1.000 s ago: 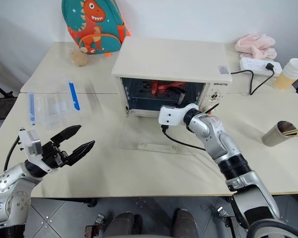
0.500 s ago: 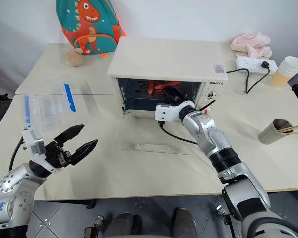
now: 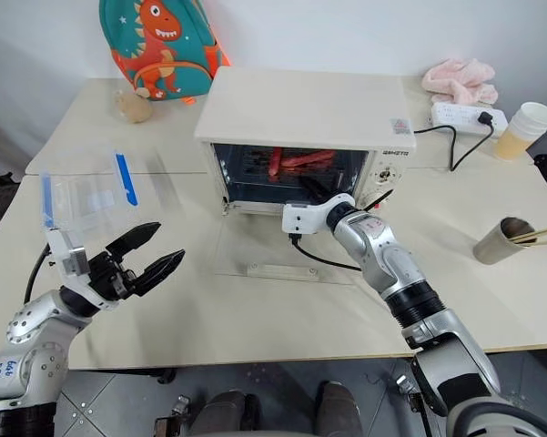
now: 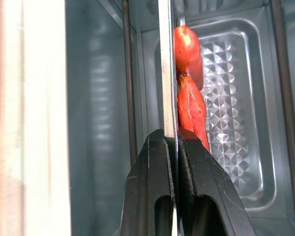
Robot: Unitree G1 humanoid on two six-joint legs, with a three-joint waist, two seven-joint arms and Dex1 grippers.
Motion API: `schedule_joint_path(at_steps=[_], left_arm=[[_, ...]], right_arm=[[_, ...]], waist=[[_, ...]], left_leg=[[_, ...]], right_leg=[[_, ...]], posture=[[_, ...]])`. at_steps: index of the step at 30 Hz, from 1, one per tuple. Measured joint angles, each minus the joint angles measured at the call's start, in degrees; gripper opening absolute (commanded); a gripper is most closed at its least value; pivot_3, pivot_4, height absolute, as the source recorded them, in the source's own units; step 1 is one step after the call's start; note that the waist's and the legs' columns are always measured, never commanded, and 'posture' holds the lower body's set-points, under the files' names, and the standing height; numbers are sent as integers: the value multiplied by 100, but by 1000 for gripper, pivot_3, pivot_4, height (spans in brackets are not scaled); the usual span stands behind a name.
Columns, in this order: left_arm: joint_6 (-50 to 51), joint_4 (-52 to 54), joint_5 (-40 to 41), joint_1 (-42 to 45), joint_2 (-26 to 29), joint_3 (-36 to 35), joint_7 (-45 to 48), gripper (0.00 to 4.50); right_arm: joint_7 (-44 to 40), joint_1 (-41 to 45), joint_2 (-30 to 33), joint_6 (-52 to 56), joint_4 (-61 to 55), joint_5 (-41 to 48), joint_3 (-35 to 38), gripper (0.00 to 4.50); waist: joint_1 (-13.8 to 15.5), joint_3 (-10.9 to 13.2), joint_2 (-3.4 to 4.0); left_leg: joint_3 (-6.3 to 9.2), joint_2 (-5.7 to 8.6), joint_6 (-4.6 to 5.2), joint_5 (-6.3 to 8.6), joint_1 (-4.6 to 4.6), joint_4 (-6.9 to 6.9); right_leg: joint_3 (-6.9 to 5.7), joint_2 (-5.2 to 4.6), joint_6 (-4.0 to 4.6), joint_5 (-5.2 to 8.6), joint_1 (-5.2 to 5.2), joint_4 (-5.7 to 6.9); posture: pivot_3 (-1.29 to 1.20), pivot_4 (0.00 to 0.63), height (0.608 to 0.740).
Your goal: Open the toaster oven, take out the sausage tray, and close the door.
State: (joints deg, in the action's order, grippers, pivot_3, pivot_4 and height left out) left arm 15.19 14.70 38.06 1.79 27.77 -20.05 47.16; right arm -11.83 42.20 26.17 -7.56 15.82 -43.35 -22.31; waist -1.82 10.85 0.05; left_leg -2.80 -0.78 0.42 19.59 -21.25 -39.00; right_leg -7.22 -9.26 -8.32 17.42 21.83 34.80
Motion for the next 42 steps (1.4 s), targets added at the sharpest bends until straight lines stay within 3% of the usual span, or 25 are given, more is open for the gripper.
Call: schedule_joint_path(at_steps=[12,19,28,36,42], left_arm=[[-3,-220,0,156,2,83,16,4500],[138,-199,32,-48,250,22,118,4500],[614,-215,339,-14,605,-118,252,4500],[2824,-631,1524,528,1106,-66,77,4500],[5148,-1367,2892,1930,954,27,-1166,4500]], right_arm=[[-1046,-1064,363,23,-1742,570,365,21],[-1027,-2495,540,-219,-3104,649,565,21],[-889,-3318,940,-762,-3289,485,729,21],[-738,-3323,1215,-1252,-3440,419,1078,21],[-684,-3229,1246,-1515,-3455,420,1196,21]], waist=[[10,0,0],[34,0,-1],[45,0,-1],[62,0,-1],[152,2,-5]], left_leg=[[-4,-2,-2,1,-3,5],[-3,-2,-6,4,2,0],[-4,-1,-5,3,4,-3],[0,-1,-4,3,4,-5],[4,1,-3,2,11,-11]], right_leg=[[10,3,0,0,12,-1],[9,4,0,0,5,-2],[17,3,0,0,3,-4],[18,2,0,0,2,-1],[19,2,0,0,-3,11]], posture=[[0,150,740],[0,150,740],[0,150,740],[0,150,740],[0,150,740]])
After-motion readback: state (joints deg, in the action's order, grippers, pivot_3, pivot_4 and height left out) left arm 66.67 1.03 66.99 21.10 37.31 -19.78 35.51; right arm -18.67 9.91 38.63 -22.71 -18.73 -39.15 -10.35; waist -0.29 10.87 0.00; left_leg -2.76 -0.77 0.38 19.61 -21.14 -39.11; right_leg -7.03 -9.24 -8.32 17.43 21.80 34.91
